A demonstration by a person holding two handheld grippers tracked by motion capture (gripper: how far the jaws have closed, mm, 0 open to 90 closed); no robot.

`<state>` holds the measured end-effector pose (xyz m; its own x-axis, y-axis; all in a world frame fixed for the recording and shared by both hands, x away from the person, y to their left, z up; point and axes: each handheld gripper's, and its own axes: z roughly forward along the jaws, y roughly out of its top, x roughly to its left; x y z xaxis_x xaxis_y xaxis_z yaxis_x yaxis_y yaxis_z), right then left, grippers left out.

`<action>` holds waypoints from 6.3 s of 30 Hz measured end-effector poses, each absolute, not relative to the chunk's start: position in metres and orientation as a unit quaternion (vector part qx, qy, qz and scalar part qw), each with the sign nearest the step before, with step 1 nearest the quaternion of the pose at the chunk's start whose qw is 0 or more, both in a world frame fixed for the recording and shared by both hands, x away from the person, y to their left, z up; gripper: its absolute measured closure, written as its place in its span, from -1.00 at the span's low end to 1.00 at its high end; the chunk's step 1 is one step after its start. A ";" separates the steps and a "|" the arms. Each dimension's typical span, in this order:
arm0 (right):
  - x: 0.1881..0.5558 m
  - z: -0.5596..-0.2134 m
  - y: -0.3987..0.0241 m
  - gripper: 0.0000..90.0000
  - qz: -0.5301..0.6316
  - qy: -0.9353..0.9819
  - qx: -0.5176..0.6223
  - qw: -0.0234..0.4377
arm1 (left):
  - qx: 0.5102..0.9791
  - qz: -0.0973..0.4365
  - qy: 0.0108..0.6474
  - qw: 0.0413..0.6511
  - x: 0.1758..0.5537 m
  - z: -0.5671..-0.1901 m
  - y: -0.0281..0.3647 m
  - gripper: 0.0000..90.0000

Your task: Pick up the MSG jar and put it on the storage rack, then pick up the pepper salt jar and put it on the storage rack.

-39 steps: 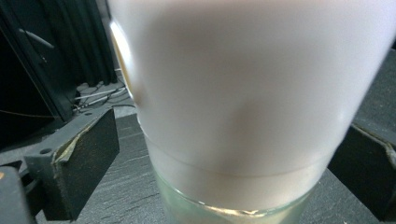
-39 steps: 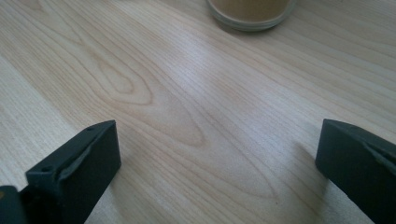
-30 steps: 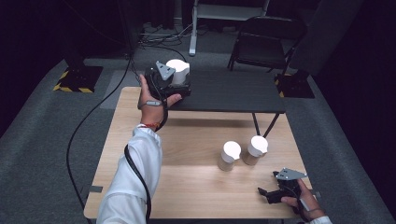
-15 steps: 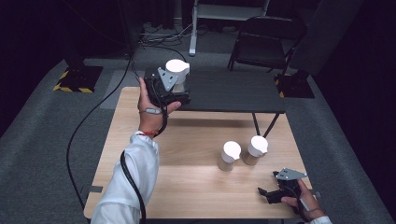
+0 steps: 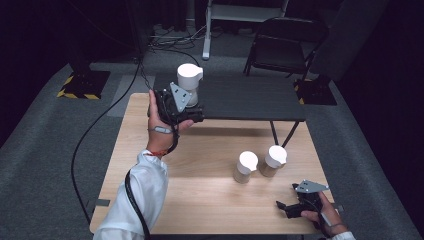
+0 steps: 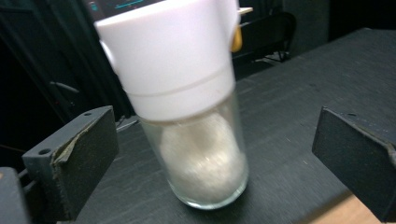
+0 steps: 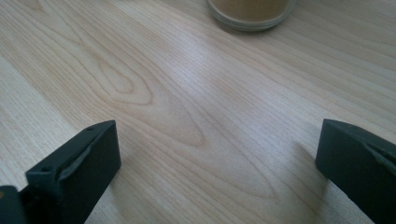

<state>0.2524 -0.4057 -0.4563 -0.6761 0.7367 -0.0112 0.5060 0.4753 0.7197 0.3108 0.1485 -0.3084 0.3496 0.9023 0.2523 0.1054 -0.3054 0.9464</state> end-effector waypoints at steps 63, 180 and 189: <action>0.252 -0.456 -0.406 -1.00 0.356 0.843 0.369 0.162 | 0.791 0.382 0.291 0.380 0.246 -0.400 0.164 -1.00; 0.241 -0.447 -0.400 -0.97 0.371 0.836 0.362 0.178 | 0.817 0.172 0.439 0.331 0.259 -0.454 0.258 -1.00; 0.236 -0.445 -0.398 -0.97 0.384 0.831 0.359 0.180 | 0.817 0.172 0.439 0.331 0.259 -0.454 0.258 -1.00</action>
<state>0.2364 -0.3978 -0.4448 -0.6771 0.7356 -0.0233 0.4585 0.4464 0.7684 0.2587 0.2581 -0.4542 0.5549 0.8318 -0.0086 0.6041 -0.3958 0.6917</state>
